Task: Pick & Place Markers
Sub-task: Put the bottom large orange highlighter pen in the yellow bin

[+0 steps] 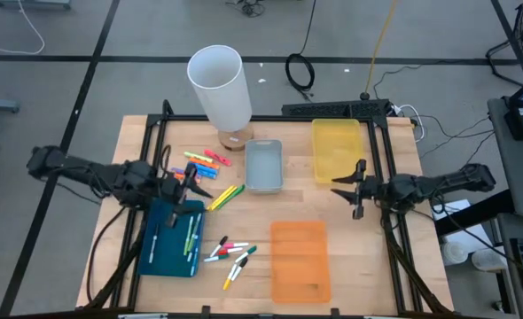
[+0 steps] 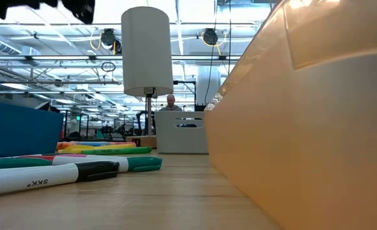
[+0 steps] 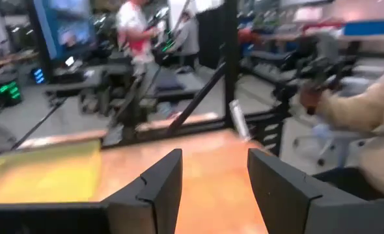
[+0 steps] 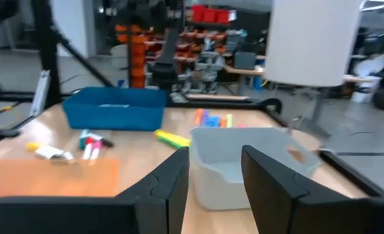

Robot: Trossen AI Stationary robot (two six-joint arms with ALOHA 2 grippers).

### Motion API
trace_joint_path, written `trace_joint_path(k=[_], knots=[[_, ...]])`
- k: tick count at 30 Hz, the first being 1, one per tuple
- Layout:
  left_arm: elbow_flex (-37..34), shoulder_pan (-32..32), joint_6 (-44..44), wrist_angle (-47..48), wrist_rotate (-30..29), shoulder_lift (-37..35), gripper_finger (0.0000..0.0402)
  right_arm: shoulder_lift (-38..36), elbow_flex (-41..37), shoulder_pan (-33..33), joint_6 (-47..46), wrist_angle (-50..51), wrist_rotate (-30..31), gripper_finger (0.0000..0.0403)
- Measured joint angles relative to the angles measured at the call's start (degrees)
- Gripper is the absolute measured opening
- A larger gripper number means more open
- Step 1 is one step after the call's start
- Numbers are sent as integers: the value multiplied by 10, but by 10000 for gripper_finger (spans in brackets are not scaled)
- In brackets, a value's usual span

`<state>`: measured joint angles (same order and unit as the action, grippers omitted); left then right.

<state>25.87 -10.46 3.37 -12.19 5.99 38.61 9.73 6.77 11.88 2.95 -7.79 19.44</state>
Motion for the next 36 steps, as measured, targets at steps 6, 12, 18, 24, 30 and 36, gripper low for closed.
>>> trace_joint_path(k=[6,12,18,24,30,36], knots=[[0,144,-1,44,155,-3,179,-75,0,-33,-27,99,-1,128],[0,265,16,91,185,5,179,-96,2,-36,7,111,-2,128],[0,289,-14,112,175,37,180,-93,2,-36,-21,121,-2,128],[0,287,-45,85,156,74,179,-92,0,-36,6,87,2,128],[0,287,-33,28,93,112,179,-91,0,-36,23,81,16,128],[21,292,-117,102,35,122,179,-91,0,-36,23,81,15,128]])
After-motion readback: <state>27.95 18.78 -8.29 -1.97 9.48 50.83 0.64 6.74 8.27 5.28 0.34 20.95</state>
